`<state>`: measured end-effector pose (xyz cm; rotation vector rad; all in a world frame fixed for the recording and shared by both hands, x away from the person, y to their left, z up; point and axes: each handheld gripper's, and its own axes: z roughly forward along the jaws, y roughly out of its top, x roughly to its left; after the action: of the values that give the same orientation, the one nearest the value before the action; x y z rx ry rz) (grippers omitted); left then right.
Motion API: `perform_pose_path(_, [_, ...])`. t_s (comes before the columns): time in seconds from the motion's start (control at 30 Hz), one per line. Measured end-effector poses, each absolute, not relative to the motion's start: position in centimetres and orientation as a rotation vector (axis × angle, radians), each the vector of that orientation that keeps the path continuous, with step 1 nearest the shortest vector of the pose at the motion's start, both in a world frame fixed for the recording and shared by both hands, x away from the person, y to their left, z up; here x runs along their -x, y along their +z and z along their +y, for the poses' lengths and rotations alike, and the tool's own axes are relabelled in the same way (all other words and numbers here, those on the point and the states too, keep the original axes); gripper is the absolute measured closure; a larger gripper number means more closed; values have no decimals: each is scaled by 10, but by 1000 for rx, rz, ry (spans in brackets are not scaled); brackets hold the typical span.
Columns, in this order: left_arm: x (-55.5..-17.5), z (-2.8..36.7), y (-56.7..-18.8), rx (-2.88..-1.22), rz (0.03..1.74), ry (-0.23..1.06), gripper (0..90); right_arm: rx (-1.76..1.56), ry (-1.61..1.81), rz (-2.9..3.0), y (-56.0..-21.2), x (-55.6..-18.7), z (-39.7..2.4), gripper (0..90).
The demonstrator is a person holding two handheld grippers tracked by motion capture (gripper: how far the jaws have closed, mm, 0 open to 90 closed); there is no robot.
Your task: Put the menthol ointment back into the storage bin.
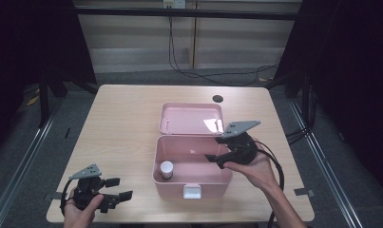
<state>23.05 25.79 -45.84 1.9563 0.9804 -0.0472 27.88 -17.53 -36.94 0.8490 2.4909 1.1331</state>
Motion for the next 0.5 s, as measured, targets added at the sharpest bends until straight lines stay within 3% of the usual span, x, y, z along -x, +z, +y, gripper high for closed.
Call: perform_pose_path(0.5, [-230,257,-458,-1954,981,-48,176,-1088,1236,2166,-381,-233,-249,272])
